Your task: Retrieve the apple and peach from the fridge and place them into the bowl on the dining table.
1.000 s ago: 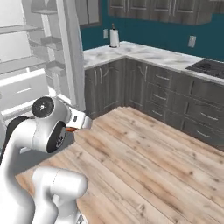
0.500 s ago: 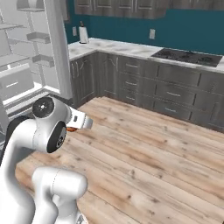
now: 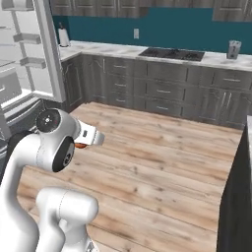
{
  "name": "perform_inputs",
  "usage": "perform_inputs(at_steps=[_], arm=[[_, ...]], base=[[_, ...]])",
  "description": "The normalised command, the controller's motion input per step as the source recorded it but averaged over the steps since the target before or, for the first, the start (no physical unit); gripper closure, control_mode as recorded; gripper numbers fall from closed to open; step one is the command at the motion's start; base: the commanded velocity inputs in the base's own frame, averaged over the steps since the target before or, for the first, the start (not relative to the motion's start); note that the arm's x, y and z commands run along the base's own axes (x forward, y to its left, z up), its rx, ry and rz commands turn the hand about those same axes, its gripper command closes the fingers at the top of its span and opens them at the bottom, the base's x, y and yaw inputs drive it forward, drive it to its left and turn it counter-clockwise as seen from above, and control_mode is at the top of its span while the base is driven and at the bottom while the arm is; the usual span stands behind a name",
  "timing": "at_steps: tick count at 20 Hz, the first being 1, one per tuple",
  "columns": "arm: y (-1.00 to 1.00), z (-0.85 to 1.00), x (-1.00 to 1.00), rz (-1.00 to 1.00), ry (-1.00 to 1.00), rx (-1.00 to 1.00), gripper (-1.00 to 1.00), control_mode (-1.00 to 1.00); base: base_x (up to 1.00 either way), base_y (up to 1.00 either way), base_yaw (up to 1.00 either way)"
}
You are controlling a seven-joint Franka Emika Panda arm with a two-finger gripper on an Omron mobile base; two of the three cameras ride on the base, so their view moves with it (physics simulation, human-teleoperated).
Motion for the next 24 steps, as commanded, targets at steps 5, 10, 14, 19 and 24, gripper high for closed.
perform_inputs(at_steps=[5,10,14,19,24], arm=[[0.00,0.00,0.00,0.00,0.00,0.00,1.00,1.00],[0.00,0.00,0.00,0.00,0.00,0.00,1.00,1.00],[0.00,0.00,0.00,0.00,0.00,0.00,1.00,1.00],[0.00,0.00,0.00,0.00,0.00,0.00,1.00,1.00],[0.00,0.00,0.00,0.00,0.00,0.00,1.00,1.00]], base=[[-0.44,-0.45,-0.23],[-0.49,-0.46,-0.21],[-0.56,-0.47,-0.21],[-0.63,-0.41,-0.21],[-0.51,-0.46,-0.22]])
